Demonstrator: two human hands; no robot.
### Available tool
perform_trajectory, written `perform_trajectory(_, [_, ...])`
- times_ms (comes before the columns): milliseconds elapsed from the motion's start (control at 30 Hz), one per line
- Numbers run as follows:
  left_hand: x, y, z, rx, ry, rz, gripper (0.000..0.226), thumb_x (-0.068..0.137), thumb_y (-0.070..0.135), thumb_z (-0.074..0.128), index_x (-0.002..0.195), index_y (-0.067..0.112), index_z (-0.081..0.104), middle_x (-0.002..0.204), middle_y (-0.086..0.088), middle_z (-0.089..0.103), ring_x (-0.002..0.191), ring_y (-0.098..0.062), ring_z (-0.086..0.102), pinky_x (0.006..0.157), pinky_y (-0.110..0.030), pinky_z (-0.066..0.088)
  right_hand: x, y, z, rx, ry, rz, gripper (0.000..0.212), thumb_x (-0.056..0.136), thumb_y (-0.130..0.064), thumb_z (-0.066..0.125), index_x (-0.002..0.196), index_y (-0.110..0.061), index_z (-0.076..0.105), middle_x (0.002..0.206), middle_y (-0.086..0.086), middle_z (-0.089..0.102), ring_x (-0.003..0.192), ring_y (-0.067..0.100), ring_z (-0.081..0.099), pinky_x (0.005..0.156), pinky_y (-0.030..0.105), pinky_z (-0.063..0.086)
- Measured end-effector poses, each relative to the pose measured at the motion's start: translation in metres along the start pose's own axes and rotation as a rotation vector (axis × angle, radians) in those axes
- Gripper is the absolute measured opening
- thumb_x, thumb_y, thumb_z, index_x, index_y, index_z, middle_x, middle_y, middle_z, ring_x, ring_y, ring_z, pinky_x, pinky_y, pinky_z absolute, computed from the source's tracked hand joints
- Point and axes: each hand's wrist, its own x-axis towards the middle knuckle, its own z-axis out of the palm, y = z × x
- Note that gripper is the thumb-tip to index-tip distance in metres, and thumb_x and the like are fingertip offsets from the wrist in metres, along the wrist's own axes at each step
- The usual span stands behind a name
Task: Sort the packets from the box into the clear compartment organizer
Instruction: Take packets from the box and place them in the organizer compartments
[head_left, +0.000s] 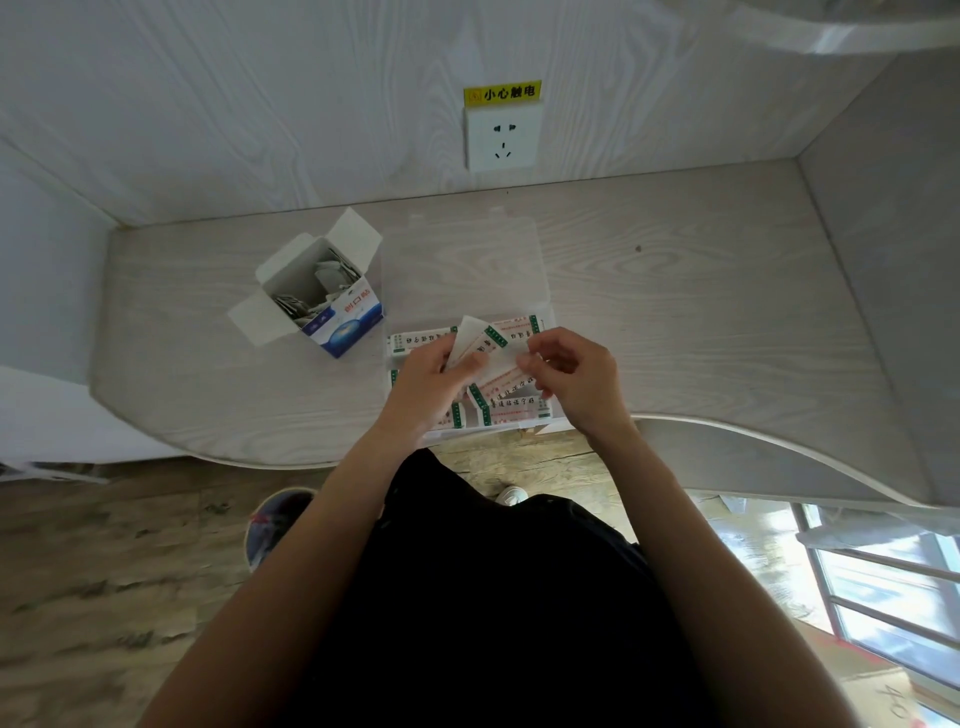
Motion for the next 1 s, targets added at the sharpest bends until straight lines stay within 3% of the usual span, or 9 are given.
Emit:
perform_trajectory(100, [0.000, -0.003, 0.001, -0.091, -0.032, -0.095, 0.010, 0.093, 0.023, 0.055, 0.100, 0.023, 0.062, 0.093, -0.001, 0.067, 0.088, -0.017, 0.064, 0.079, -0.034, 0.054, -0.002, 0.003, -0.005, -0.049, -0.010, -0.047, 0.024, 0.082, -0.001, 0.068, 0.077, -0.024, 0.063, 0.078, 0.006, 0.066, 0.054, 0.005, 0.054, 0.052, 0.018, 0.048])
perform_trajectory(200, [0.002, -0.008, 0.002, -0.195, -0.096, -0.187, 0.013, 0.091, 0.026, 0.057, 0.092, 0.034, 0.067, 0.096, 0.000, 0.070, 0.098, -0.022, 0.065, 0.088, -0.038, 0.051, -0.005, 0.003, -0.009, -0.061, -0.004, -0.061, 0.026, 0.082, 0.000, 0.067, 0.076, -0.025, 0.064, 0.071, -0.006, 0.066, 0.052, 0.004, 0.054, 0.052, 0.017, 0.048])
perform_trajectory(267, [0.001, -0.012, 0.004, -0.235, -0.102, -0.216, 0.013, 0.089, 0.018, 0.060, 0.093, 0.027, 0.068, 0.094, 0.001, 0.071, 0.094, -0.019, 0.065, 0.083, -0.030, 0.051, -0.008, 0.002, -0.012, -0.052, -0.024, -0.047, 0.023, 0.082, 0.001, 0.066, 0.080, -0.022, 0.066, 0.069, -0.013, 0.067, 0.050, 0.005, 0.054, 0.051, 0.017, 0.046])
perform_trajectory(333, [0.000, -0.014, 0.007, -0.185, -0.069, -0.203, 0.017, 0.087, 0.010, 0.061, 0.103, 0.017, 0.065, 0.094, 0.003, 0.069, 0.087, -0.012, 0.065, 0.071, -0.017, 0.049, -0.012, 0.001, -0.017, 0.033, -0.072, 0.004, 0.024, 0.082, 0.003, 0.065, 0.094, -0.019, 0.066, 0.086, -0.009, 0.068, 0.051, 0.008, 0.053, 0.052, 0.018, 0.046])
perform_trajectory(467, [0.001, -0.019, 0.012, -0.003, 0.060, -0.111, 0.019, 0.086, 0.010, 0.063, 0.105, 0.009, 0.064, 0.094, -0.001, 0.069, 0.086, -0.016, 0.065, 0.074, -0.026, 0.053, -0.016, 0.007, -0.025, 0.203, -0.122, 0.123, 0.040, 0.083, 0.002, 0.064, 0.115, -0.020, 0.058, 0.110, 0.007, 0.063, 0.059, 0.012, 0.052, 0.056, 0.019, 0.046])
perform_trajectory(533, [0.003, -0.021, 0.016, 0.177, 0.098, -0.006, 0.016, 0.087, 0.012, 0.063, 0.103, 0.008, 0.064, 0.094, -0.005, 0.068, 0.081, -0.016, 0.064, 0.068, -0.019, 0.052, -0.017, 0.012, -0.025, 0.249, -0.119, 0.168, 0.039, 0.084, 0.001, 0.063, 0.117, -0.018, 0.058, 0.113, 0.006, 0.063, 0.066, 0.012, 0.055, 0.057, 0.019, 0.045])
perform_trajectory(633, [-0.001, -0.015, 0.024, 0.217, 0.030, 0.019, 0.026, 0.089, 0.013, 0.061, 0.114, 0.007, 0.061, 0.096, -0.002, 0.065, 0.079, -0.013, 0.062, 0.059, -0.012, 0.048, -0.016, 0.017, -0.021, 0.181, -0.088, 0.196, 0.032, 0.085, -0.001, 0.064, 0.114, -0.014, 0.060, 0.107, 0.007, 0.065, 0.064, 0.006, 0.059, 0.055, 0.018, 0.045])
perform_trajectory(800, [-0.005, -0.016, 0.024, 0.037, -0.064, -0.097, 0.025, 0.091, 0.017, 0.056, 0.114, 0.010, 0.060, 0.101, -0.006, 0.066, 0.093, -0.022, 0.064, 0.080, -0.032, 0.054, -0.018, 0.023, -0.020, 0.028, -0.003, 0.153, 0.012, 0.086, -0.005, 0.064, 0.096, -0.012, 0.066, 0.081, 0.009, 0.068, 0.054, 0.005, 0.057, 0.054, 0.019, 0.050])
perform_trajectory(1000, [-0.003, -0.021, 0.004, -0.172, -0.031, -0.116, 0.021, 0.096, 0.020, 0.048, 0.107, 0.008, 0.062, 0.091, -0.002, 0.068, 0.081, -0.011, 0.063, 0.074, -0.019, 0.054, -0.019, 0.032, -0.007, -0.251, 0.145, 0.103, 0.003, 0.086, -0.011, 0.066, 0.086, -0.009, 0.064, 0.079, 0.004, 0.066, 0.047, 0.007, 0.062, 0.046, 0.018, 0.052])
